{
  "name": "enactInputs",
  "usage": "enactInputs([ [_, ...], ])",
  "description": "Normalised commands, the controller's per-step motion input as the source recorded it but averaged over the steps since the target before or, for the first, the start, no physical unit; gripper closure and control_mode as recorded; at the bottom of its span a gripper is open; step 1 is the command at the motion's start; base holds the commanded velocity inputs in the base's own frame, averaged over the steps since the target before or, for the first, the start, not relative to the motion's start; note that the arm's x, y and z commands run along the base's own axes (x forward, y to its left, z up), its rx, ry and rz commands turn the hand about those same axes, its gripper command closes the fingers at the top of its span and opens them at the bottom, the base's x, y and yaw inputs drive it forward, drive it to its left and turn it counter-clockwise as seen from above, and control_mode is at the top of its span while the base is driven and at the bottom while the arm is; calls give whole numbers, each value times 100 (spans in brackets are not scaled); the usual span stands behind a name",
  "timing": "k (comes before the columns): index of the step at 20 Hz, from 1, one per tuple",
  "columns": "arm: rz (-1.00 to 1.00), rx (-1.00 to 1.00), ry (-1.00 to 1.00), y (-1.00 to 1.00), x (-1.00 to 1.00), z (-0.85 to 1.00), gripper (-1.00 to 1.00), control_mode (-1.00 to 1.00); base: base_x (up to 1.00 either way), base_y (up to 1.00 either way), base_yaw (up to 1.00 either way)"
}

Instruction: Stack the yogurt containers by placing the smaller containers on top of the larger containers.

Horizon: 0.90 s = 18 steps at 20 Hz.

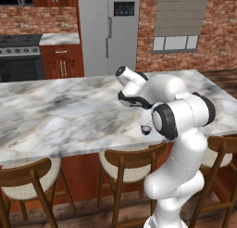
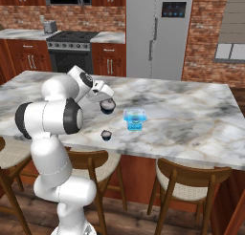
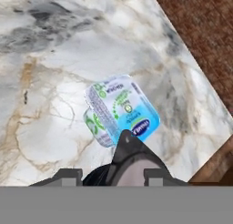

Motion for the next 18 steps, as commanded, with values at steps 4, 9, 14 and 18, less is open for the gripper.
enactInputs([
  [4, 3, -5, 0, -48, 0, 11, 100, -100, 0, 0, 0],
  [9, 1, -4, 0, -22, 15, 7, 100, -100, 0, 0, 0],
  [14, 0, 0, 0, -24, 16, 0, 100, -100, 0, 0, 0],
  [18, 0, 0, 0, -31, 17, 0, 100, -100, 0, 0, 0],
])
